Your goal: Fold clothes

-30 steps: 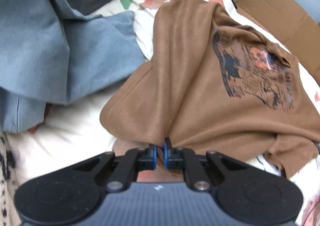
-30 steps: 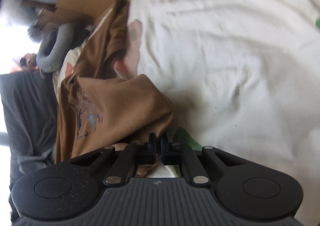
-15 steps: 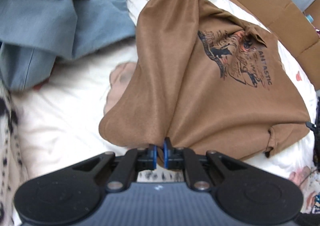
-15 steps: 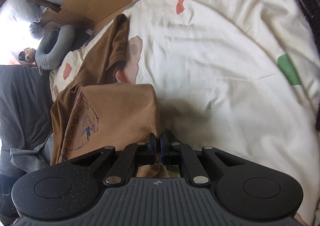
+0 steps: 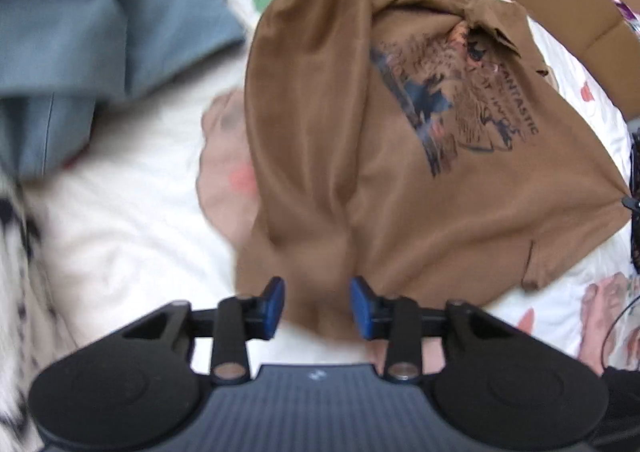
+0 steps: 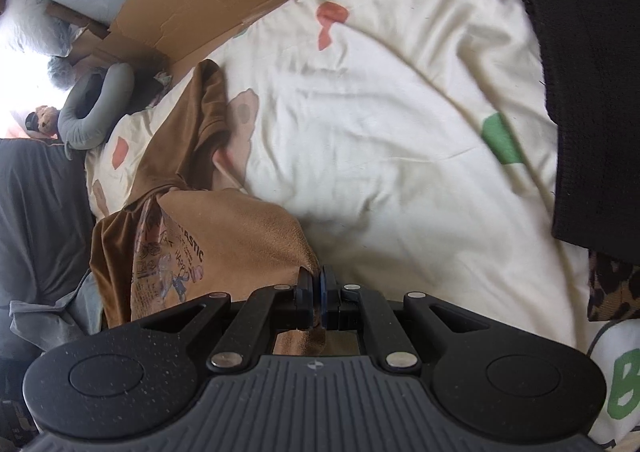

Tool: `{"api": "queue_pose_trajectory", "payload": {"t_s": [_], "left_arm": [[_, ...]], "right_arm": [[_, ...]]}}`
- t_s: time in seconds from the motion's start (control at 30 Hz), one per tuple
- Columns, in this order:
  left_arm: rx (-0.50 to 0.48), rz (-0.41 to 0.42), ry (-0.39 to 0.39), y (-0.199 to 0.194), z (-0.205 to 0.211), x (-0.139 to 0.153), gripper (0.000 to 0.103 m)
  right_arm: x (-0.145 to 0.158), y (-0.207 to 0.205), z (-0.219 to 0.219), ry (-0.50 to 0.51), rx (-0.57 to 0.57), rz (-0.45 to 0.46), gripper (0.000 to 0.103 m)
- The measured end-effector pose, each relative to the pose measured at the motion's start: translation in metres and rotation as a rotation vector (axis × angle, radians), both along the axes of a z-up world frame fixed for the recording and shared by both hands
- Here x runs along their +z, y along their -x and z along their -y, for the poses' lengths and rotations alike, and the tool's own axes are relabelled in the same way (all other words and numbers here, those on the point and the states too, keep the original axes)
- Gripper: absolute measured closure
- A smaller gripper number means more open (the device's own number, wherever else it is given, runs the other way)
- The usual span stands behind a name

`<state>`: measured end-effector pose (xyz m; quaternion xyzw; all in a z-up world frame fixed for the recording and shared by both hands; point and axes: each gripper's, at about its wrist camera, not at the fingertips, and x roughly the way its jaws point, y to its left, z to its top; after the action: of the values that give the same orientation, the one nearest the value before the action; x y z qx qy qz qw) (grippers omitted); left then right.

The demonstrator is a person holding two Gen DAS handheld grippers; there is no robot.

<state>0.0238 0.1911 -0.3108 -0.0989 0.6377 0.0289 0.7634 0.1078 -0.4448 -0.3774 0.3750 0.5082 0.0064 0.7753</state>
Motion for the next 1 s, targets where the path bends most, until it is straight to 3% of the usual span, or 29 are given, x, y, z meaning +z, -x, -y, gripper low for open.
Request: {"api": "queue_pose_trajectory", "payload": {"t_s": [0.1,0.2,0.3,0.5,0.83,0.87,0.93,0.97,1.0], "left_arm": [[-0.016,0.048,-0.025,-0.029,0.003,-0.004,0.053],[-0.036,0.098,-0.054,-0.067,0.006,-0.004,0.052],[-0.075,0.153,-0.075,-0.098,0.007,-0.003,0.038],[-0.103,0.225,-0.094,-0.147,0.006,-0.015,0.026],[-0.037,0.337,-0.161,-0.214,-0.023,-0.051,0.020],[-0.034,0.345,-0.161,-0.220,-0.025,-0.054,0.020],[-0.024,0.352,-0.156,-0.230,-0.027,-0.060,0.019],[-0.017,0.353,-0.150,-0.234,-0.028,-0.063,0.019],[-0.010,0.353,-0.140,-0.237,-0.028,-0.065,0.019]], "right_arm": [[-0.001,0.000,0.000,0.005,-0.001,-0.005,0.102],[0.002,-0.001,-0.002,0.013,0.004,-0.004,0.102],[0.005,-0.001,-0.002,0.016,0.011,0.000,0.102],[0.003,-0.001,-0.002,0.017,0.016,-0.008,0.102],[-0.011,-0.004,-0.011,0.062,0.065,-0.034,0.099],[-0.013,-0.004,-0.012,0.071,0.065,-0.040,0.096],[-0.021,-0.006,-0.016,0.105,0.075,-0.075,0.077],[-0.025,-0.006,-0.017,0.114,0.079,-0.079,0.062],[-0.028,-0.007,-0.019,0.124,0.084,-0.084,0.058]]}}
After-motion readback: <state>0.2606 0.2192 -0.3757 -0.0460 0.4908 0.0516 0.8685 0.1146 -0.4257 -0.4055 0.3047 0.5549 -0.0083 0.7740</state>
